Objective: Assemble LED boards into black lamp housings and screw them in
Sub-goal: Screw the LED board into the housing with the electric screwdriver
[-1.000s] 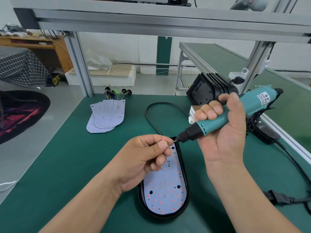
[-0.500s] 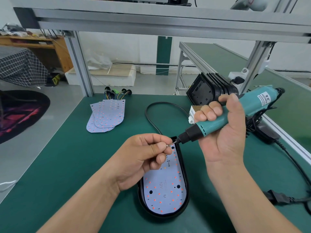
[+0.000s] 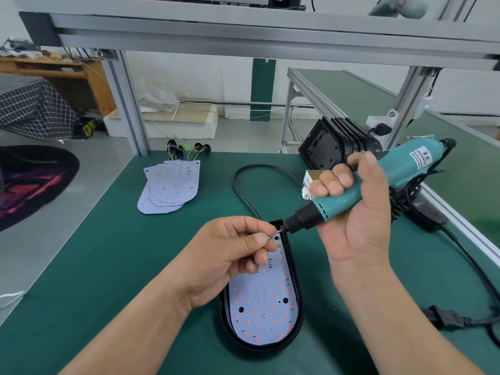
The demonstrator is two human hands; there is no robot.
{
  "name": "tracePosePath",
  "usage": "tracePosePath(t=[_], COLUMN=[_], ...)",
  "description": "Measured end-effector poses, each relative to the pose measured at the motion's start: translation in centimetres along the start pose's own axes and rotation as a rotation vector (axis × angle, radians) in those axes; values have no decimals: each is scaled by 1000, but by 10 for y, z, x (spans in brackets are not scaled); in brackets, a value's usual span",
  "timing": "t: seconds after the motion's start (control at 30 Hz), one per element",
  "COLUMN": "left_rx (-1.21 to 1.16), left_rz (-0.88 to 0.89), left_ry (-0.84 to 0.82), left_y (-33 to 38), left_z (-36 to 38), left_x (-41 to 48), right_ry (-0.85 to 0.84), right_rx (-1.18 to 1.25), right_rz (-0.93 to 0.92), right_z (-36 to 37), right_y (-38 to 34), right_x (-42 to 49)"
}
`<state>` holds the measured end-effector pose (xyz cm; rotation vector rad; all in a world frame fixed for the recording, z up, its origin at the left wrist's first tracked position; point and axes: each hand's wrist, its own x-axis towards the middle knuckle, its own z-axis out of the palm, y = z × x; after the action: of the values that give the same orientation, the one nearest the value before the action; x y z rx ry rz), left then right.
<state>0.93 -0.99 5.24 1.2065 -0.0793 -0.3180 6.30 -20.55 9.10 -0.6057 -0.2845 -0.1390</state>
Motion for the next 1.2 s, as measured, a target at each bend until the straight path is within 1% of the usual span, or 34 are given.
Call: tracePosePath(t=[0.13, 0.23, 0.4, 0.57, 0.63, 0.67, 0.7, 0.77, 0.8, 0.83, 0.87, 0.93, 1.03, 1.1, 1.2], left_rx=[122, 169, 172, 110, 94, 122, 219, 623, 819, 939, 978, 979, 1028, 971, 819], left_rz=[68, 97, 96, 64, 71, 83, 96, 82, 42, -19, -88, -201, -227, -225, -234], left_ry=[51, 89, 93, 91, 162, 231, 329, 545, 584, 568, 517, 385, 252, 224, 187], left_y=[-3, -5, -7, -3, 3, 7, 10, 17, 20, 21, 21, 18, 17, 18, 15], left_z=[0, -2, -3, -4, -10, -15, -23, -44, -54, -60, -62, -59, -51, -48, -39], left_x=[0, 1, 3, 3, 3, 3, 4, 6, 5, 4, 3, 0, -1, -1, -2], right_ry=[-25, -15, 95, 142, 149, 154, 158, 163, 161, 157, 152, 145, 155, 164, 166], right_rx=[-42, -56, 20, 70, 83, 88, 88, 77, 73, 70, 68, 62, 52, 46, 37], right_rz=[-6, -20, -5, 4, 5, 5, 5, 0, -1, 1, 5, 16, 28, 31, 31], right_z=[1, 0, -5, -7, -7, -6, -7, -7, -7, -7, -8, -8, -8, -9, -9], right_y=[3, 8, 11, 11, 10, 9, 9, 9, 9, 9, 10, 12, 16, 17, 17], right_x=[-2, -3, -1, 0, 0, 0, 0, 0, 0, 0, 0, 1, 1, 1, 3])
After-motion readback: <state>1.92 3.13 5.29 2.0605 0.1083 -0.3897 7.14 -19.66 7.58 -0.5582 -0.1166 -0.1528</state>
